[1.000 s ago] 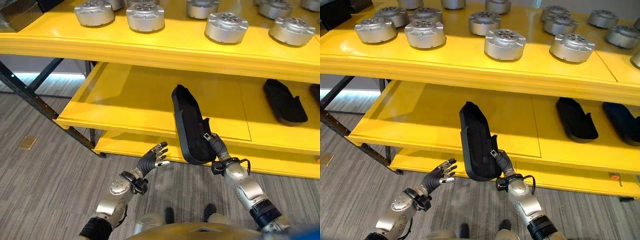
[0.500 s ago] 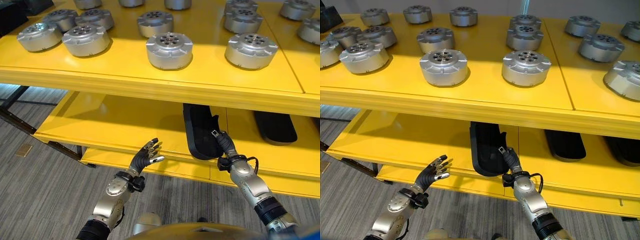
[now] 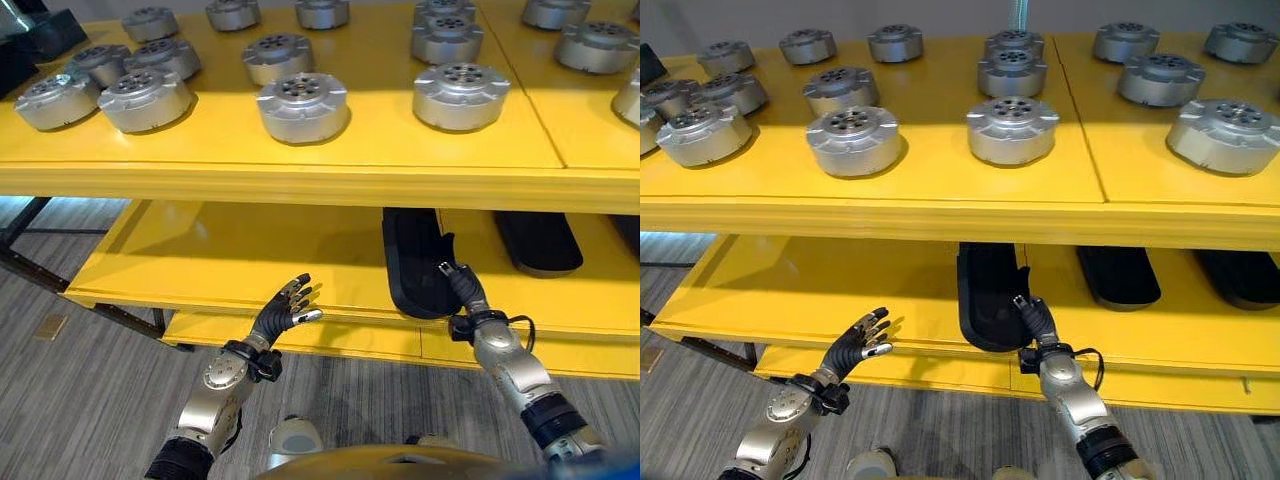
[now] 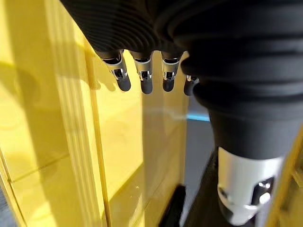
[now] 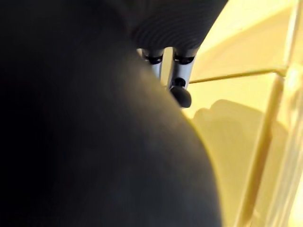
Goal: Move parts from the plastic box to the shelf.
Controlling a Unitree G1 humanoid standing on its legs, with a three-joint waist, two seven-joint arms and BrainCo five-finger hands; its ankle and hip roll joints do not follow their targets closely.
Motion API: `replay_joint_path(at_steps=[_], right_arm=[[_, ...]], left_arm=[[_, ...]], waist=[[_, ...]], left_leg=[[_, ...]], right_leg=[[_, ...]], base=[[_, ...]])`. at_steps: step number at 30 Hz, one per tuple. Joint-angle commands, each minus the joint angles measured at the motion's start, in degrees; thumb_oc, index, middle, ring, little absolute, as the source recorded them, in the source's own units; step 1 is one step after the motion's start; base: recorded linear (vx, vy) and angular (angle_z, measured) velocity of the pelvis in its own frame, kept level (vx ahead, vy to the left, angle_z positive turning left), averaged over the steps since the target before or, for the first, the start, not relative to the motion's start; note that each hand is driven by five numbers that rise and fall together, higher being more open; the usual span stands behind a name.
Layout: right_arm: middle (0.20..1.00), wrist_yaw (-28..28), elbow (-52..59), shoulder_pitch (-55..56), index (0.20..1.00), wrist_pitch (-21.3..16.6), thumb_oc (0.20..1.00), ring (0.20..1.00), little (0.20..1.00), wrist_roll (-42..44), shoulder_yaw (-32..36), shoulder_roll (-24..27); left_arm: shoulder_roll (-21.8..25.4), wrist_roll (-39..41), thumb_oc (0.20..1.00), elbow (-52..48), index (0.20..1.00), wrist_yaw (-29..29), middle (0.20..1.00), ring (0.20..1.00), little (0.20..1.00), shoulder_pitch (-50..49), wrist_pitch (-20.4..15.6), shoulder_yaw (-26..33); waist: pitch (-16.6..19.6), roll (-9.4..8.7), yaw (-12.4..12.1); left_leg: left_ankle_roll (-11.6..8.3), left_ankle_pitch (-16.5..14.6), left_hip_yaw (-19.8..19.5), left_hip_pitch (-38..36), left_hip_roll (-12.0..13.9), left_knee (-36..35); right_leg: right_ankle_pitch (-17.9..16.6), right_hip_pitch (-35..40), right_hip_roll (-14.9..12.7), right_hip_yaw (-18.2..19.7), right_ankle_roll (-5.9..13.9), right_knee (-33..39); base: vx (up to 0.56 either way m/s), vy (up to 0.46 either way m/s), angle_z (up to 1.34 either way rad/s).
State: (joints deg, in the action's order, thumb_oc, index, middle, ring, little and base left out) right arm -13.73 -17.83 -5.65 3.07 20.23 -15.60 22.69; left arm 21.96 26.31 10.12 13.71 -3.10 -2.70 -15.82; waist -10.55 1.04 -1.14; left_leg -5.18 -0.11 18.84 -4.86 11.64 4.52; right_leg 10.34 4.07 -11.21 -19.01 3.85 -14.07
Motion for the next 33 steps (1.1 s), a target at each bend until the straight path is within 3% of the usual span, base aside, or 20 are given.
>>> replay_joint_path(at_steps=[1, 12, 15, 19, 28, 33], right_arm=[[0.2, 1.0, 2.6, -2.7, 0.2, -5.2, 0.2, 0.2, 0.2, -0.5, 0.8, -2.7], [0.2, 0.9, 1.0, -2.6, 0.2, -7.6, 0.2, 0.2, 0.2, -2.3, 3.0, -2.9], [0.2, 1.2, -0.2, -3.5, 0.2, -7.7, 0.2, 0.2, 0.2, -2.3, 4.2, -2.1], [0.2, 0.8, -3.5, -7.4, 0.2, -8.6, 0.2, 0.2, 0.2, -3.2, 5.3, 1.0], [0.2, -1.6, -15.1, -16.8, 0.2, -8.5, 0.2, 0.2, 0.2, -1.8, 5.8, 5.2], [0.2, -2.7, -21.7, -23.2, 0.2, -6.0, 0.2, 0.2, 0.2, -0.1, 4.4, 6.6]], left_arm=[[3.7, -1.9, 1.0, -4.3, 1.0, 1.2, 1.0, 1.0, 1.0, -1.3, -4.9, -1.3], [5.0, 3.8, 1.0, -5.7, 1.0, 2.6, 1.0, 1.0, 1.0, -5.0, -5.4, 2.4], [5.4, 4.2, 1.0, -6.1, 1.0, 3.6, 1.0, 1.0, 1.0, -5.8, -5.2, 2.9], [5.8, 8.6, 1.0, -6.0, 1.0, 3.6, 1.0, 1.0, 1.0, -5.3, -1.2, 2.4], [7.3, 8.9, 1.0, -5.9, 1.0, 4.0, 1.0, 1.0, 1.0, 0.5, -0.4, -0.2], [10.0, 12.1, 1.0, -6.9, 1.0, 6.3, 1.0, 1.0, 1.0, 2.5, 0.0, -1.0]], waist=[[2.0, 0.1, -3.3], [0.3, -0.73, -4.9], [-0.1, -0.94, -5.6], [-1.3, -1.21, -7.3], [-4.2, -1.87, -10.5], [-5.7, -2.76, -12.2]], left_leg=[[1.7, -1.6, -1.9, 0.5, 0.9, 6.2], [3.55, -2.0, -4.5, 1.3, -1.6, 4.7], [3.64, -2.0, -4.3, 1.5, -1.8, 4.8], [4.01, -2.3, -4.6, 3.3, -2.5, 6.0], [4.55, -2.3, -4.8, 7.0, -2.3, 8.4], [4.08, -2.2, -4.8, 9.3, -1.5, 9.8]], right_leg=[[-4.1, 0.1, -2.1, 0.2, 2.08, 0.6], [-4.5, -0.4, -2.6, 3.9, 3.82, 0.6], [-4.6, -0.4, -2.7, 3.7, 4.07, 0.5], [-4.3, -1.5, -2.9, 3.3, 4.37, -0.8], [-4.3, -3.2, -2.4, 2.1, 4.77, -3.0], [-4.3, -3.0, -1.9, 1.3, 4.76, -2.5]], base=[[0.03, 0.186, -0.02], [-0.01, 0.096, -0.05], [-0.01, 0.011, 0.01], [-0.06, 0.03, 0.0], [-0.06, -0.008, 0.06], [-0.03, -0.051, 0.06]])
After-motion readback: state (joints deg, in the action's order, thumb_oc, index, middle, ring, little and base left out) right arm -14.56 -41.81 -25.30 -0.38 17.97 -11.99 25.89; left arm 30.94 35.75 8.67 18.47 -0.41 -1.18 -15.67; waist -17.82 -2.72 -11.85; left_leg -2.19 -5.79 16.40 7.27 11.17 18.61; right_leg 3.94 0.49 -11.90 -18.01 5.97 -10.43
